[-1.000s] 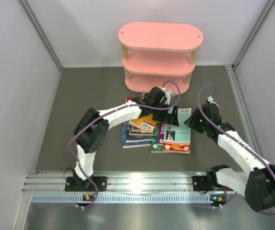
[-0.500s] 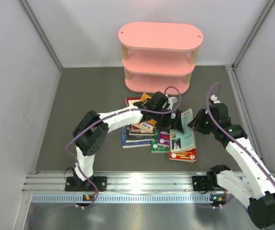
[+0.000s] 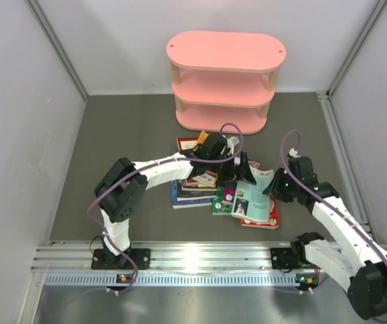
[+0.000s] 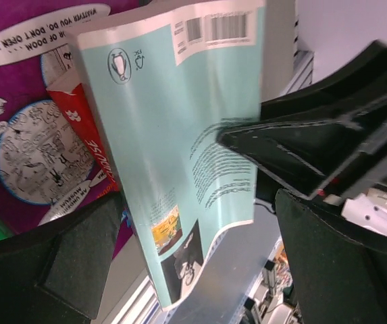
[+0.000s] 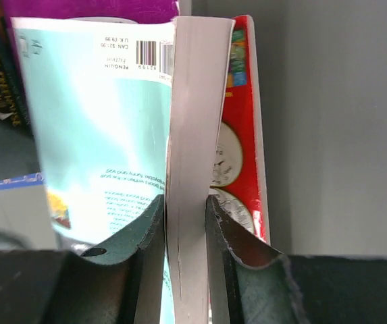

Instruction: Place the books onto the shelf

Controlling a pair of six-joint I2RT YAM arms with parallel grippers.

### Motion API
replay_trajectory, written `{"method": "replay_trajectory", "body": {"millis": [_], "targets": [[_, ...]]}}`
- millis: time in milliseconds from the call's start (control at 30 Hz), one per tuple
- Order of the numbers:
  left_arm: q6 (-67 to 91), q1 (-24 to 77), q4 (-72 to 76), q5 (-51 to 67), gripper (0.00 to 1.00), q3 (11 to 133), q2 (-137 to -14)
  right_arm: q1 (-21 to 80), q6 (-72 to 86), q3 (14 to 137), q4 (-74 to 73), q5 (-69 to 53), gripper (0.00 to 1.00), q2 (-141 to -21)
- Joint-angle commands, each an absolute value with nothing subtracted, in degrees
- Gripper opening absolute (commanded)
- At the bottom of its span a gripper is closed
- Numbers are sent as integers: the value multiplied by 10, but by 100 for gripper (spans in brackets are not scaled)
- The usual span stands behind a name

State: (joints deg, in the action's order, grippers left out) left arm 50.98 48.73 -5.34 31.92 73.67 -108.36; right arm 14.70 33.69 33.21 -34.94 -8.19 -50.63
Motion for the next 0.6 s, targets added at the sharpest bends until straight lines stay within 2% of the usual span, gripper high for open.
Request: {"method": "replay_trajectory", "body": {"millis": [0,100,133,233,333,400,500,567], "targets": [[568,497,126,364,99,731,-1039,156,362,298,-272,-205,0,-535],[590,496,159,380,87,719,-1048,156,373,295,-228,-214,0,-568],[592,496,162,382,79,719,-1051,156,374,297,-215,-216,0,-585],[599,496,168,389,71,720,-1059,156,381,297,-186,-234,4,-616],[599,496,164,395,70,721,-1065,156,392,277,-154,-263,8,-639],[599,495,163,404,64,721,-1072,156,406,252,-131,-278,0,-645],[592,492,150,412,54,728,-1076,156,417,247,-108,-278,0,-635],[571,486,115,410,52,739,-1073,154,419,261,-110,-257,0,-606]]}}
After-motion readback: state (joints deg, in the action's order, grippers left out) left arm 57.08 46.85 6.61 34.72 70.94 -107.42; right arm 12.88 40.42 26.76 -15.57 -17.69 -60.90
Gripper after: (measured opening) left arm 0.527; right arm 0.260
